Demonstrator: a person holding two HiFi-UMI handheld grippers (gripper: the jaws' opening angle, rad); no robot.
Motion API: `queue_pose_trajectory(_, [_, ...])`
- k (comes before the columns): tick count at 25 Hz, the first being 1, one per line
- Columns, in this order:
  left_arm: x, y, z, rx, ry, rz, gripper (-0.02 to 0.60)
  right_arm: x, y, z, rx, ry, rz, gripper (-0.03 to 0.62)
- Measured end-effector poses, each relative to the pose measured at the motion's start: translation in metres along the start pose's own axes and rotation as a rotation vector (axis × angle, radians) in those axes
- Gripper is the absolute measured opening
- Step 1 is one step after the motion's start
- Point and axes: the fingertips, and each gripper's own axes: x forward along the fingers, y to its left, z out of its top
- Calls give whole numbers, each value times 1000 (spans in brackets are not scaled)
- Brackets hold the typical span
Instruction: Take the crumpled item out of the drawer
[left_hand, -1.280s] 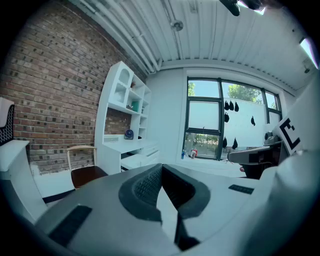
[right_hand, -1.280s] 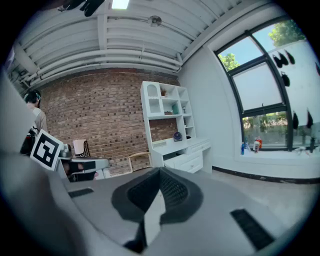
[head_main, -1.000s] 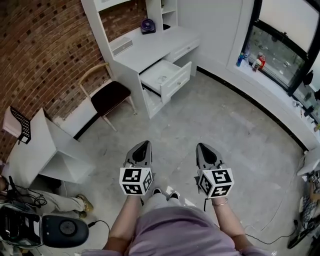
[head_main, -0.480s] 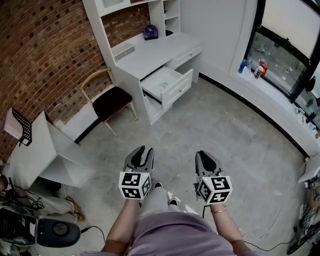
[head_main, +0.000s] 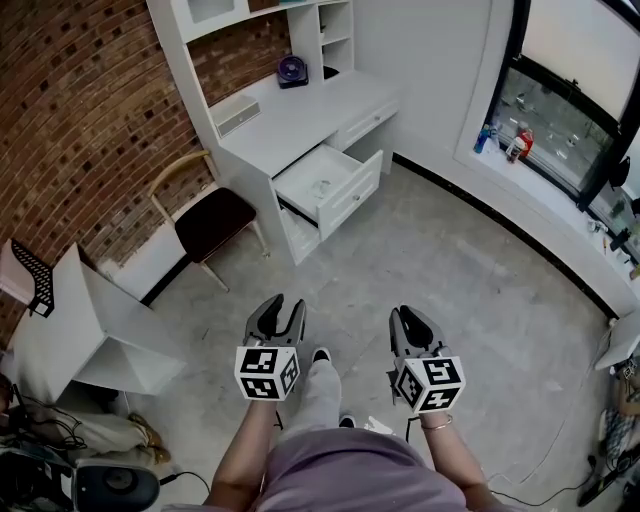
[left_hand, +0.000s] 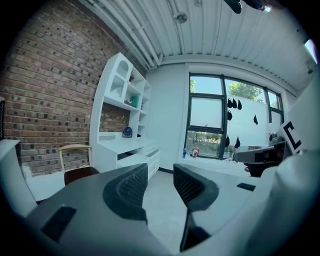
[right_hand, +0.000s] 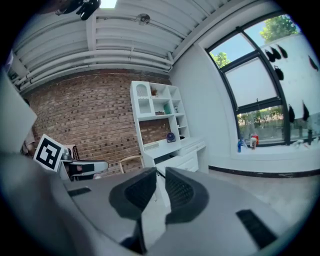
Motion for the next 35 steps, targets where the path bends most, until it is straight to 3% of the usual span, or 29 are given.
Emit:
queue_pose_trajectory(18, [192,124,57,3,-2,-51,146,200,-35,65,12,-20,-100,48])
queue_pose_trajectory(35, [298,170,78,7,15,-35,163,304,-71,90,44,-30,-95,48])
